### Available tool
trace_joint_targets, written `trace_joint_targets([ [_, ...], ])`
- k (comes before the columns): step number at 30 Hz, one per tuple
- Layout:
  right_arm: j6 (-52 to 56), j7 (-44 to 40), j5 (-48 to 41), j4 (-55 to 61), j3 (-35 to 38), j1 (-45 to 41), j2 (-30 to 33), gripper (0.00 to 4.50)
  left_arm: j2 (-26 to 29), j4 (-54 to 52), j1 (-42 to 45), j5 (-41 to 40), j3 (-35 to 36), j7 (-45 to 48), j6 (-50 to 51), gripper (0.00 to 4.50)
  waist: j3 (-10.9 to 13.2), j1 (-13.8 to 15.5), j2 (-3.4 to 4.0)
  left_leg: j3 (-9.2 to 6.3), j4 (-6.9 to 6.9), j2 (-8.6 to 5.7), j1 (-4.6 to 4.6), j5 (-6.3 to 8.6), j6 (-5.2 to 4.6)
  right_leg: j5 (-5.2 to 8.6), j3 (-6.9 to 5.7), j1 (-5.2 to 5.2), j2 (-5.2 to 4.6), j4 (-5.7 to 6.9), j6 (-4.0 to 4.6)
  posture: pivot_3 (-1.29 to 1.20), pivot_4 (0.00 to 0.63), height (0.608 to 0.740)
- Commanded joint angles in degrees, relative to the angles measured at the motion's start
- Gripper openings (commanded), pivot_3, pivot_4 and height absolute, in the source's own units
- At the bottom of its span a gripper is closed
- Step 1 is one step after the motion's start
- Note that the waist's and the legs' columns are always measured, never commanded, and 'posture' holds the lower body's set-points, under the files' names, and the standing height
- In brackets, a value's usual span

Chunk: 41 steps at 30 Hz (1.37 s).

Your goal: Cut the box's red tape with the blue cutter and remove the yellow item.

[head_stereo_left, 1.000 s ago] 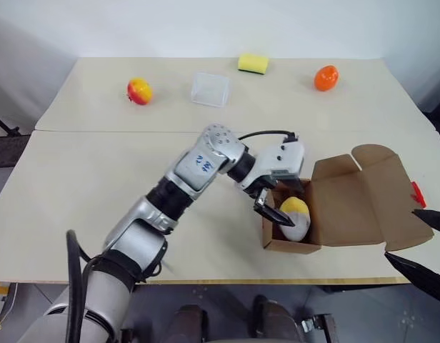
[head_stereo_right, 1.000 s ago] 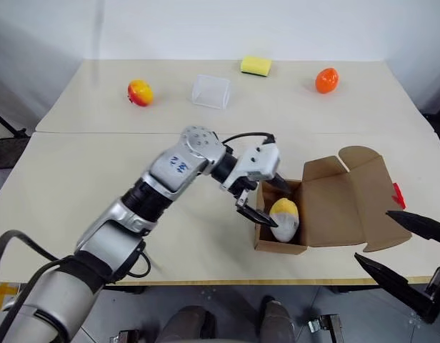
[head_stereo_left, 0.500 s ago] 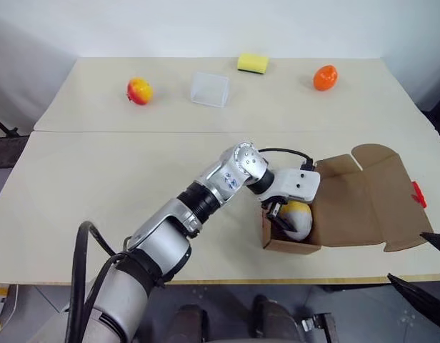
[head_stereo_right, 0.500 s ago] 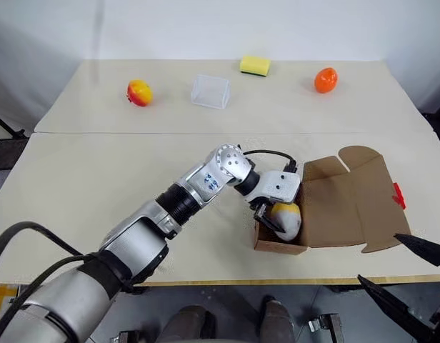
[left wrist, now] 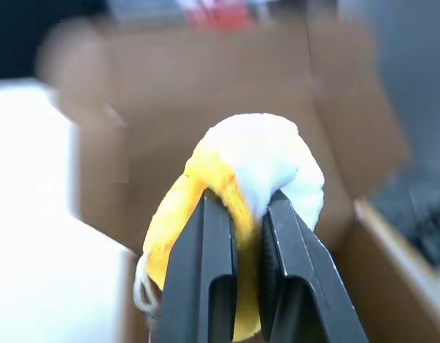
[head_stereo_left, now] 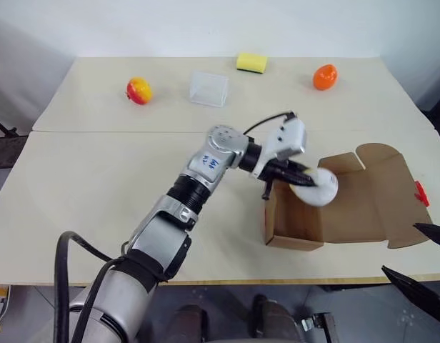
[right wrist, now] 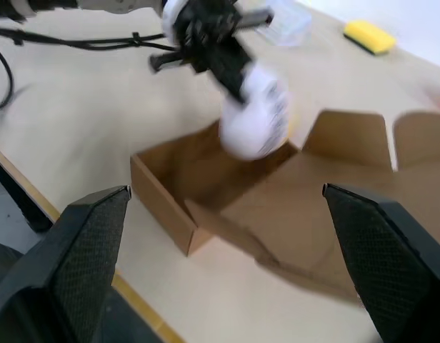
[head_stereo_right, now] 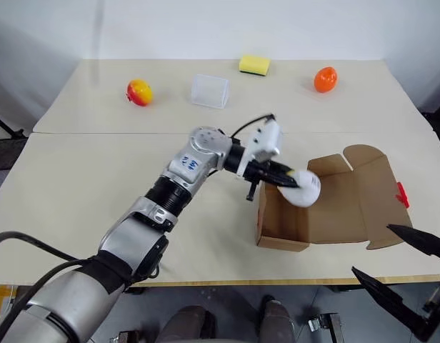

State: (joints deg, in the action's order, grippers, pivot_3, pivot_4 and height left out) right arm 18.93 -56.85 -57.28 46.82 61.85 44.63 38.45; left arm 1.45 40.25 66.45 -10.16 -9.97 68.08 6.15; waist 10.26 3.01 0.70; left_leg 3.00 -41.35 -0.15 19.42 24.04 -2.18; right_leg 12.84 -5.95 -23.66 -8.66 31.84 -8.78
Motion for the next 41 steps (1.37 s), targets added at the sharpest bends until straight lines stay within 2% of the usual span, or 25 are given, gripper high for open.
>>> trace_joint_targets([
  [1,1.0,3.8,-4.0,0.4,-3.3,-3.8,2.0,4.50,3.4,-3.6,-2.6,-5.0,8.4,-5.3,-1.4,0.04,0.0,-0.4,0.00,0.04,0.00,0.02,-0.03,0.00,0.01,-0.01,0.00,-0.02,0.00,0.02,-0.02,0.00,0.150,0.740],
  [2,1.1,4.8,-4.4,0.3,-6.0,-6.4,2.9,4.50,5.6,-5.5,-4.9,-5.9,10.7,-6.6,-0.8,0.04,0.0,-0.5,0.00,0.03,0.03,0.03,-0.08,-0.03,0.05,-0.03,-0.01,-0.01,0.01,0.06,-0.06,0.00,0.150,0.740],
  [3,1.0,5.4,-3.3,-0.8,-12.1,-12.0,4.0,4.50,10.7,-8.8,-10.5,-6.3,15.2,-9.9,0.0,0.04,0.0,-0.8,0.00,0.04,0.04,0.06,-0.14,-0.04,0.09,-0.03,-0.02,-0.01,0.02,0.13,-0.06,0.00,0.150,0.740],
  [6,0.1,5.5,1.5,-5.5,-25.5,-25.2,5.1,4.50,21.3,-19.3,-25.6,-6.7,23.6,-15.7,1.5,0.04,0.0,-3.4,0.04,-0.01,0.23,0.12,-0.51,-0.01,0.32,-0.04,-0.06,-0.01,0.10,0.24,-0.06,0.00,0.150,0.740],
  [9,-0.2,4.2,4.9,-9.6,-32.6,-32.5,5.0,4.50,26.1,-28.2,-35.8,-8.5,28.0,-18.7,3.4,0.04,0.2,-2.9,-0.14,-0.57,0.32,-0.05,-1.05,0.08,0.50,-0.09,-0.22,-0.05,0.11,0.64,0.04,0.00,0.150,0.740],
  [11,-0.8,3.2,6.6,-12.1,-36.8,-37.0,4.3,4.50,29.0,-32.3,-42.8,-9.1,30.9,-18.6,2.4,0.04,0.2,-1.7,-0.17,-0.81,0.03,-0.08,-0.77,0.11,0.56,-0.09,-0.33,-0.08,0.08,0.67,0.04,0.00,0.150,0.740],
  [15,-2.9,0.9,10.4,-15.7,-42.1,-42.4,3.0,4.50,32.0,-35.3,-50.6,-11.2,34.4,-19.4,4.2,1.36,0.2,0.0,-0.16,-1.04,-0.32,-0.07,-0.38,0.21,0.65,-0.10,-0.37,-0.10,0.05,0.68,0.06,0.00,0.150,0.740],
  [18,-6.8,-1.3,14.8,-19.8,-47.3,-47.6,0.8,4.50,33.1,-40.6,-56.3,-14.1,37.2,-20.4,7.5,2.32,0.2,-0.2,-0.19,-1.01,-0.37,-0.20,-0.30,0.26,0.65,-0.09,-0.49,-0.09,0.07,0.58,0.06,0.00,0.150,0.740],
  [22,-8.2,-3.2,16.9,-22.9,-49.7,-50.1,-0.1,4.50,33.8,-39.7,-56.3,-13.7,38.1,-23.2,6.1,3.56,0.2,-0.6,-0.17,-0.93,-0.36,-0.09,-0.32,0.28,0.71,-0.09,-0.79,-0.10,0.12,0.61,0.06,0.00,0.150,0.740],
  [25,-7.7,-5.1,16.3,-24.3,-49.8,-52.2,0.8,4.50,36.9,-38.7,-55.4,-14.7,37.9,-22.0,8.6,4.46,0.2,-1.1,-0.16,-0.90,-0.35,-0.04,-0.34,0.27,0.76,-0.09,-0.91,-0.10,0.16,0.65,0.06,0.00,0.150,0.740],
  [28,-6.9,-6.3,16.0,-25.3,-49.5,-53.7,1.5,4.50,41.5,-38.0,-56.2,-16.7,39.7,-18.9,11.2,4.46,0.2,-1.9,-0.14,-0.79,-0.35,-0.04,-0.37,0.27,0.76,-0.09,-0.91,-0.11,0.15,0.64,0.06,0.00,0.150,0.740],
  [32,-5.6,-7.1,15.1,-24.6,-48.8,-54.3,2.4,4.50,47.8,-37.6,-61.3,-19.0,44.4,-13.0,12.4,4.46,0.2,-3.2,-0.13,-0.67,-0.11,0.00,-0.40,0.28,0.79,-0.09,-0.94,-0.26,0.14,0.66,0.06,0.00,0.150,0.740],
  [35,-4.3,-7.8,13.6,-23.7,-47.0,-53.6,3.9,4.50,51.5,-41.0,-72.2,-16.9,48.7,-9.3,13.3,4.46,0.3,-3.6,-0.01,-0.46,0.16,0.04,-0.56,0.30,0.81,-0.08,-1.00,-0.32,0.15,0.65,0.08,0.00,0.150,0.740],
  [38,-4.0,-10.0,14.2,-25.7,-46.3,-53.1,6.2,4.50,50.8,-47.0,-82.3,-17.4,52.5,-7.3,14.4,4.46,0.3,-3.8,0.08,-0.20,0.34,0.07,-0.70,0.34,0.88,-0.07,-1.03,-0.35,0.13,0.62,0.10,0.00,0.150,0.740],
  [41,-7.2,-14.6,17.1,-30.7,-46.8,-53.4,7.9,4.50,47.6,-52.4,-86.0,-17.8,53.9,-8.9,12.5,4.46,0.3,-3.5,0.06,-0.16,0.31,0.12,-0.68,0.37,0.90,-0.05,-1.06,-0.31,0.13,0.50,0.12,0.00,0.150,0.740],
])
